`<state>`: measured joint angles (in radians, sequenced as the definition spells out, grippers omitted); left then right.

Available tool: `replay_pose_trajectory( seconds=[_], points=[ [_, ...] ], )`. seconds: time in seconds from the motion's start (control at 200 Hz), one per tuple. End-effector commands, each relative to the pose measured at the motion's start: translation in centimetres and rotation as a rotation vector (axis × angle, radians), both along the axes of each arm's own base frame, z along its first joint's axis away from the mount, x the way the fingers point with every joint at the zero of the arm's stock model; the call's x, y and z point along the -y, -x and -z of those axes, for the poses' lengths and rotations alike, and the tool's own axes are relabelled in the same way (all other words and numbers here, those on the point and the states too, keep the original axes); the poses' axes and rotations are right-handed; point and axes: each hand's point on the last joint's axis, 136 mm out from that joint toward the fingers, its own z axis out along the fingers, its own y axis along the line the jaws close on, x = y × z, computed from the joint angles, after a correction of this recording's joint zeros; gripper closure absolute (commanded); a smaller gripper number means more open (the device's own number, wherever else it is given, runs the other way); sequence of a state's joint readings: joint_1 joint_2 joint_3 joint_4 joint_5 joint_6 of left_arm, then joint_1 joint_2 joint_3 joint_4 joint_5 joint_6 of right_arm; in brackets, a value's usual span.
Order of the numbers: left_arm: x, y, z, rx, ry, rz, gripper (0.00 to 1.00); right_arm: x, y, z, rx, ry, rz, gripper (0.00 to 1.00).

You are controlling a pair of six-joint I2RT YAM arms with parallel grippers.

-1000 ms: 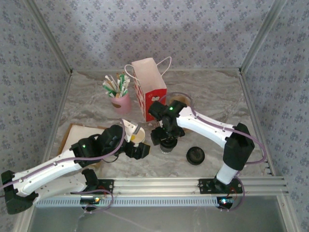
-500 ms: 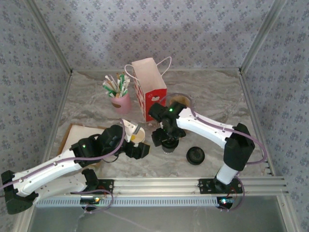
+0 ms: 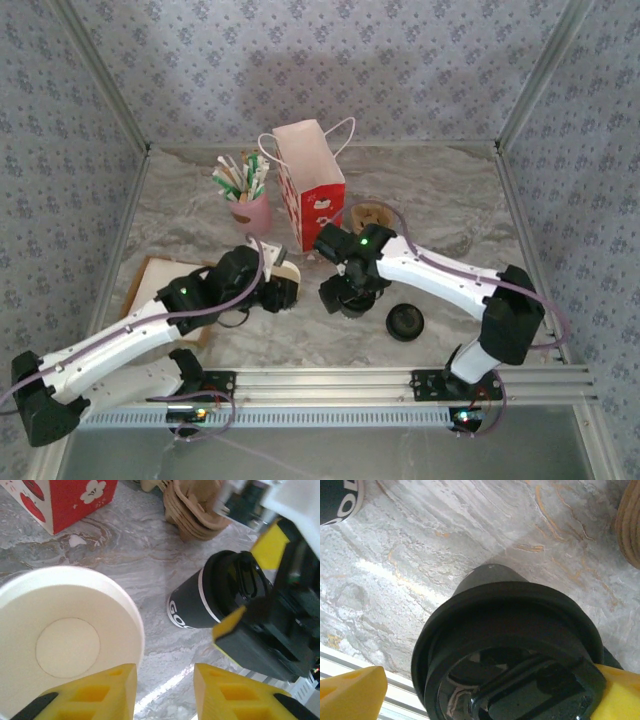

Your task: Pack the takeout coffee

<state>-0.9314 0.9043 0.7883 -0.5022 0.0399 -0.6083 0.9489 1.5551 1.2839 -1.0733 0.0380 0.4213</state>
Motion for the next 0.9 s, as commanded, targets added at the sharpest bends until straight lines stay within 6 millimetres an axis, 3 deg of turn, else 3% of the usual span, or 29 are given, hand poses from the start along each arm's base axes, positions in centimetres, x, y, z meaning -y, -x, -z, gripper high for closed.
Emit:
replay_pose_trajectory(
  seconds=[0.0, 0.095, 0.325, 0.66, 0.899],
  points=[
    [1.2, -0.7, -3.0, -0.035, 0.146, -0.015, 0.68, -0.5, -0.1, -1.2, 0.051, -0.063, -0.114, 0.0],
    [1.3, -1.1, -3.3, -0.093, 0.198, -0.026, 0.68, -0.7, 0.3, -1.4, 0.049, -0.092, -0.169, 0.0],
    [1.8, -1.5, -3.8, -0.141, 0.228, -0.009, 0.57, -1.5, -0.1, -3.0, 0.113, -0.126, -0.262, 0.0],
    [4.0, -1.8, -3.1, -0.233, 0.185, 0.072, 0.54, -1.0, 1.0, -1.9, 0.088, -0.117, -0.361, 0.0],
    [5.6, -2.5, -1.6, -0.316, 0.145, 0.113, 0.68, -0.4, 1.1, -2.1, 0.081, -0.128, -0.406, 0.0]
  ],
)
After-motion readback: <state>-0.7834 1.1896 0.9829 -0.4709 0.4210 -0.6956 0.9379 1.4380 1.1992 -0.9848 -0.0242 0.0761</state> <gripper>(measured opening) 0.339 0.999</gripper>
